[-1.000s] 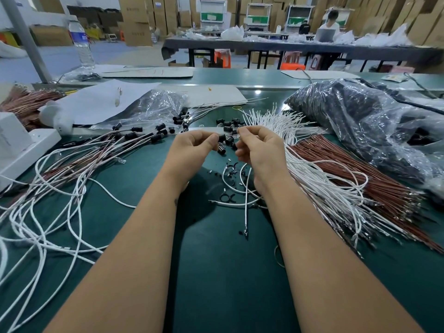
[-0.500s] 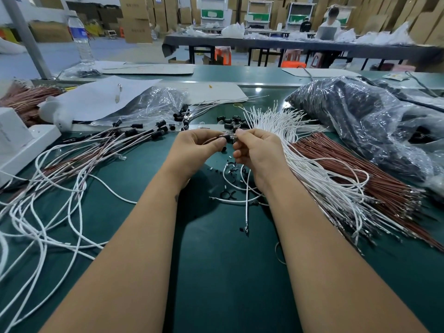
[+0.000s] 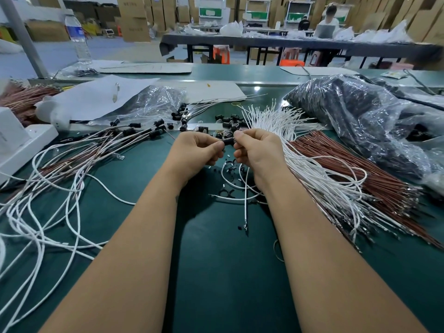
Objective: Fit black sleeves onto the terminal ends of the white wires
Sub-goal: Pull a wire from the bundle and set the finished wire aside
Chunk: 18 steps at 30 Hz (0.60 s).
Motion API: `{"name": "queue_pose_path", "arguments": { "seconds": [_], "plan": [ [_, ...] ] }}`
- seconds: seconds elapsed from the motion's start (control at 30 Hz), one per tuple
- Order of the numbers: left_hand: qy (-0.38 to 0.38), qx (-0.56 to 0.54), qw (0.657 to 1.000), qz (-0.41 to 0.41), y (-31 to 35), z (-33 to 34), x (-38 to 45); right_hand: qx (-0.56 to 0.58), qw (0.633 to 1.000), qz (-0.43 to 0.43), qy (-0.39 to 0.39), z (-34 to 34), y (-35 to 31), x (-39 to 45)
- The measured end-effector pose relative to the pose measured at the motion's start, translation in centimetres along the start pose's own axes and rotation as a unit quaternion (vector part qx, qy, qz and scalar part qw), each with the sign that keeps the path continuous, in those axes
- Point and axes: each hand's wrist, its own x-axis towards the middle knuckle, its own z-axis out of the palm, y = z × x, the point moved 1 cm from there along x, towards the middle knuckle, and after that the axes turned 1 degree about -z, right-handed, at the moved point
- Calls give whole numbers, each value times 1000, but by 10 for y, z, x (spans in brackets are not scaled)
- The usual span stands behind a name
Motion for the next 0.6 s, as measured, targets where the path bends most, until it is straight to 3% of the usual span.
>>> {"name": "queue_pose_path", "arguments": {
  "seconds": [0.27, 0.6],
  "plan": [
    [10, 67, 997, 41, 1, -1, -1, 65, 996, 54, 1, 3, 3, 0],
    [9, 81, 994, 78, -4, -5, 2, 42, 998, 52, -7, 5, 4, 0]
  ]
}}
